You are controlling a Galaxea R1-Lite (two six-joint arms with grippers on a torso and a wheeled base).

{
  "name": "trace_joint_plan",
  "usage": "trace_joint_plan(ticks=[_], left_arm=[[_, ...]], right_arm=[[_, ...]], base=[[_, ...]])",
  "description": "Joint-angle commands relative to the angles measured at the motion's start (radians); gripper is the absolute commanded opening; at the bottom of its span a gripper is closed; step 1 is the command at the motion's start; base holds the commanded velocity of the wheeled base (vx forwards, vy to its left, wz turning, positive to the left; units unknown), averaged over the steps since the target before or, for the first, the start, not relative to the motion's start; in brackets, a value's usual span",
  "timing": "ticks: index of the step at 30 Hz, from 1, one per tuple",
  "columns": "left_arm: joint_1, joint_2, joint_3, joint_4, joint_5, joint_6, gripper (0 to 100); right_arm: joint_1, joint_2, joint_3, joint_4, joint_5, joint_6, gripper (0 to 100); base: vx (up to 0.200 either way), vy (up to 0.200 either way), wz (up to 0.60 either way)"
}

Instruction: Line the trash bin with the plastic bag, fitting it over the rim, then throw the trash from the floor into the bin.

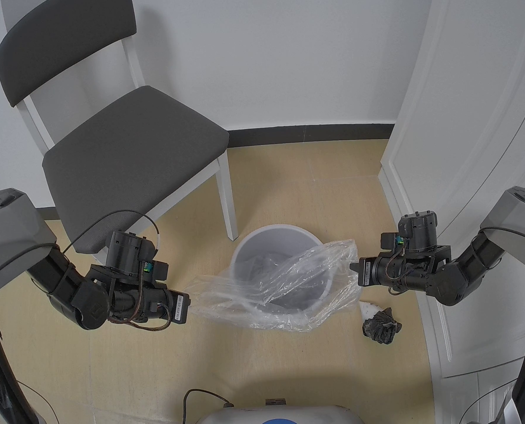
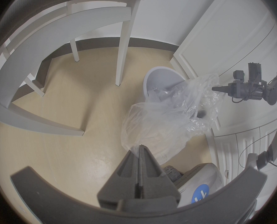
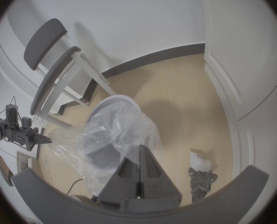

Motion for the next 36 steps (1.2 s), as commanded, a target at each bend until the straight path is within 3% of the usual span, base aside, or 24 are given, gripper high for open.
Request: trace_joint_plan(ticks=[1,30,36], left_arm=[[-0.001,-0.011,-0.001,0.002,0.000,0.000,0],[-0.003,-0.013,0.001,0.005,0.000,0.001,0],[-0.003,-0.040,-0.015,0.095,-0.002,0.003,0]], right_arm=[[0.000,-0.005,0.008,-0.001,0.001,-0.007,0],[-0.005,-0.020,0.017,0.024,0.006,-0.024,0],[-0.011,-0.040,0.011,0.099,0.007,-0.057,0]], base=[[0.000,0.000,0.00],[0.000,0.000,0.00],[0.000,0.000,0.00]])
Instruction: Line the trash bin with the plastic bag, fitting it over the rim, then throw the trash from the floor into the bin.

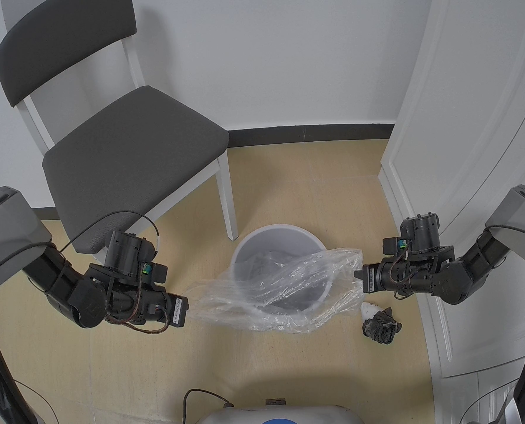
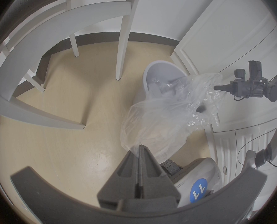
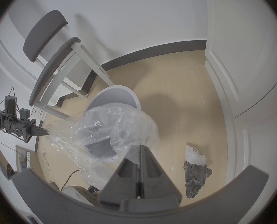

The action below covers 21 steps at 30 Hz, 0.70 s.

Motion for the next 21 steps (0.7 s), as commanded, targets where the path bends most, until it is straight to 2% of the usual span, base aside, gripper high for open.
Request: trace_joint_plan(ticks=[1,7,21], left_arm=[[0.000,-0.020,-0.010,0.025,-0.001,0.001,0],[-0.006,-0.017,-0.020,0.094,-0.005,0.031,0],[-0.020,0.051,-0.039,0.097,-0.001,0.039,0]], right_arm=[[-0.002,-0.016,-0.003,0.013,0.001,-0.004,0],[-0.002,-0.023,0.000,0.069,0.004,-0.052,0],[-0.001,-0.011,-0.003,0.082,0.003,-0.064,0]], base=[[0.000,0.000,0.00],[0.000,0.000,0.00],[0.000,0.000,0.00]])
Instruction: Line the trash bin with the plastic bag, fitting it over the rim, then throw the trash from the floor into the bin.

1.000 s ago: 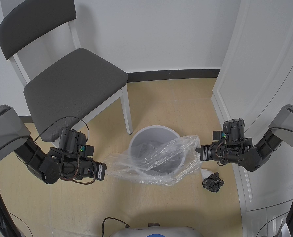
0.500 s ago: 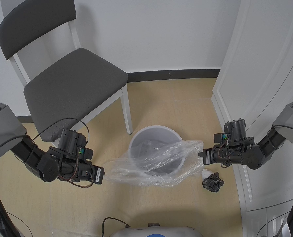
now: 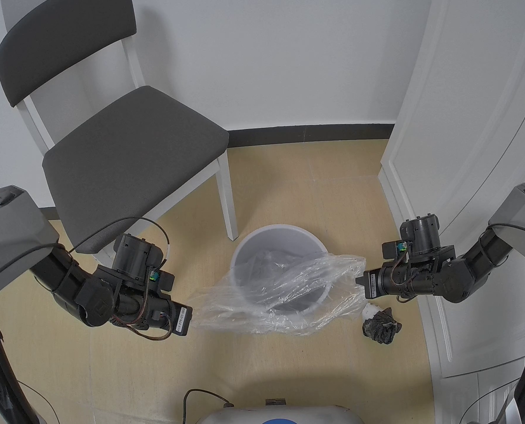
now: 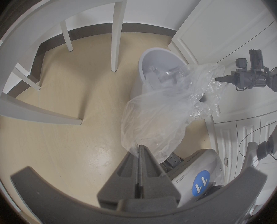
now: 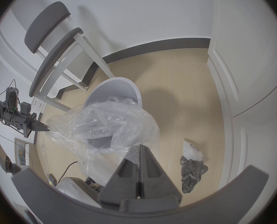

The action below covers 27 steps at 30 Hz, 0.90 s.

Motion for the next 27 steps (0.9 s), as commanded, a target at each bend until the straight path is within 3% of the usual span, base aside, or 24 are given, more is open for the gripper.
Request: trace_joint_plan(ticks=[1,10,16,27], left_arm=[[0.000,0.033,-0.008,-0.004,0.002,-0.001,0],[0.021,-0.001,-0.025,0.004,0.000,-0.007,0],[0.052,-0.089,-0.032,0.050,-0.009,-0.006,0],[0.041,-0.084,-0.039,0.103,-0.012,-0.004,0]], right_arm=[[-0.002,0.007,0.000,0.001,0.000,-0.012,0],[-0.024,-0.023,0.000,0.019,-0.002,-0.035,0],[-0.050,-0.096,-0.060,0.194,0.003,-0.031,0],[-0.041,-0.089,-0.058,0.223,0.000,-0.036,0]], base=[[0.000,0.000,0.00],[0.000,0.000,0.00],[0.000,0.000,0.00],[0.000,0.000,0.00]])
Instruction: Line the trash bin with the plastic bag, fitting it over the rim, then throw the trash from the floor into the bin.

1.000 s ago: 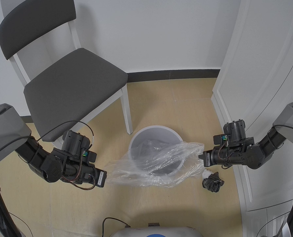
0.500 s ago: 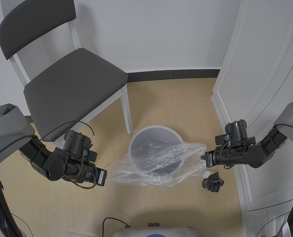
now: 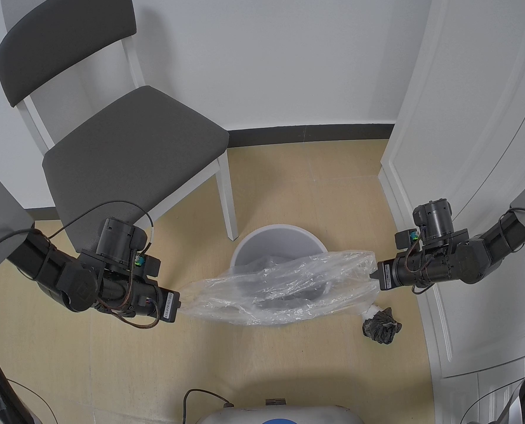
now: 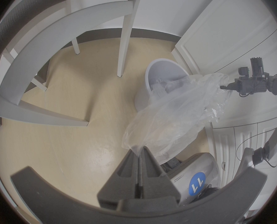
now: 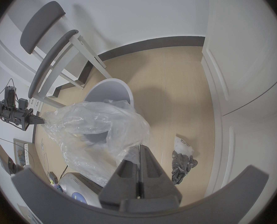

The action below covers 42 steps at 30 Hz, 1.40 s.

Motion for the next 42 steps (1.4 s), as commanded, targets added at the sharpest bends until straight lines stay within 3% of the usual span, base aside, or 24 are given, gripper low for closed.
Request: trace_joint_plan(ticks=[1,11,19,26,37,42], left_arm=[[-0.010,-0.004,-0.001,0.014,0.000,0.003,0],[-0.067,0.102,-0.005,0.022,0.009,0.004,0],[-0.069,0.229,-0.108,0.011,0.027,-0.007,0],[-0.062,0.318,-0.130,-0.171,0.081,-0.088,0],[-0.043,0.323,-0.103,-0.282,0.075,-0.100,0],[-0.043,0.356,-0.085,-0.368,0.078,-0.102,0]], right_arm=[[0.004,-0.003,0.000,0.026,0.000,-0.004,0],[0.036,0.075,-0.011,0.059,-0.006,-0.033,0],[0.044,0.204,-0.085,0.042,-0.045,-0.006,0],[0.042,0.286,-0.082,-0.190,-0.051,0.108,0],[0.035,0.325,-0.086,-0.219,-0.051,0.111,0],[0.033,0.362,-0.085,-0.306,-0.049,0.120,0]], base=[[0.000,0.000,0.00],[0.000,0.000,0.00],[0.000,0.000,0.00],[0.000,0.000,0.00],[0.000,0.000,0.00],[0.000,0.000,0.00]])
